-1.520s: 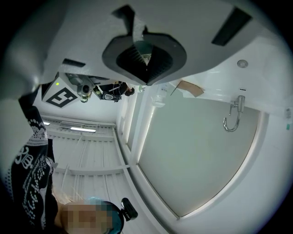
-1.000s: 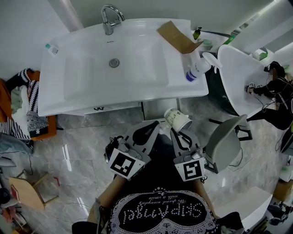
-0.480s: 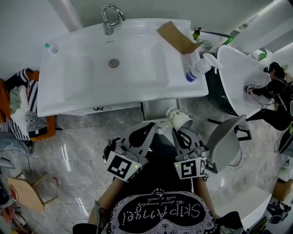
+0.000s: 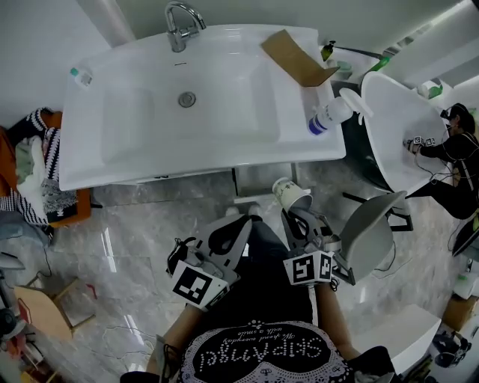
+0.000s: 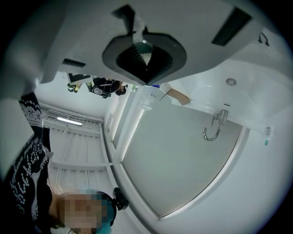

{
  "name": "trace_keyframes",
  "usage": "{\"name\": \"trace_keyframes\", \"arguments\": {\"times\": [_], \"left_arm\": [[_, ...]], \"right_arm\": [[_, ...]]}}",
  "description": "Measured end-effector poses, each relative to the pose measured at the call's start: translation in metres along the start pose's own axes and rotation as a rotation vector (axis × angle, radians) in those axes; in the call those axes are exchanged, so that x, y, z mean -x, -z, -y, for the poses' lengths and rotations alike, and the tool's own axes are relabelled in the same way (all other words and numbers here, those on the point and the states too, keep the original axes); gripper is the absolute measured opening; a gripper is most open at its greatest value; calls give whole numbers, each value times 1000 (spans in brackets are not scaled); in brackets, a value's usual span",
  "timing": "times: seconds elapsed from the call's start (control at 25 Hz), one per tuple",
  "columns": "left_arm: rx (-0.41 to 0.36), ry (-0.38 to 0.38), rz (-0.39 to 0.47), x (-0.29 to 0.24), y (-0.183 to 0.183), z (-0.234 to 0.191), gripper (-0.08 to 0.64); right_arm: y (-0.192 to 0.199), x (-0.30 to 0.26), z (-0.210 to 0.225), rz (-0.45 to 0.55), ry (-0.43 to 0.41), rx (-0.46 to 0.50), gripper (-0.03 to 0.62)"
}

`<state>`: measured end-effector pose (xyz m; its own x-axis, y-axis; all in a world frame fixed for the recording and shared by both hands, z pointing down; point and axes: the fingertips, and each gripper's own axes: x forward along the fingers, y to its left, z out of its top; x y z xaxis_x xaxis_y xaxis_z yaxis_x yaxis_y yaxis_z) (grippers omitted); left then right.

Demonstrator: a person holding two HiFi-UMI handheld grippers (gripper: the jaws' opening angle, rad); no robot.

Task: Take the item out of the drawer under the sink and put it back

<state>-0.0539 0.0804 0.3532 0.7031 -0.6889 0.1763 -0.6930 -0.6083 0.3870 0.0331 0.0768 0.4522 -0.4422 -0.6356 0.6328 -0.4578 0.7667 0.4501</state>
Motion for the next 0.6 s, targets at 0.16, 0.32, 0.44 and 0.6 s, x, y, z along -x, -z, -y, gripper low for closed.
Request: {"name": "trace_keyframes", "arguments": {"times": [0.16, 0.32, 0.44, 0.6], "left_arm": [[41, 12, -11, -3, 6, 4, 3], [65, 9, -26, -8, 10, 10, 3], [74, -18, -33, -10, 12, 9, 3], [88, -45, -35, -13, 13, 8, 3]], "right_arm": [[9, -15, -4, -13, -43, 24, 26], [18, -28, -4, -17, -79, 39, 25], [25, -36, -2, -18, -101, 42, 26], [34, -48, 1, -18, -127, 58, 26]]}}
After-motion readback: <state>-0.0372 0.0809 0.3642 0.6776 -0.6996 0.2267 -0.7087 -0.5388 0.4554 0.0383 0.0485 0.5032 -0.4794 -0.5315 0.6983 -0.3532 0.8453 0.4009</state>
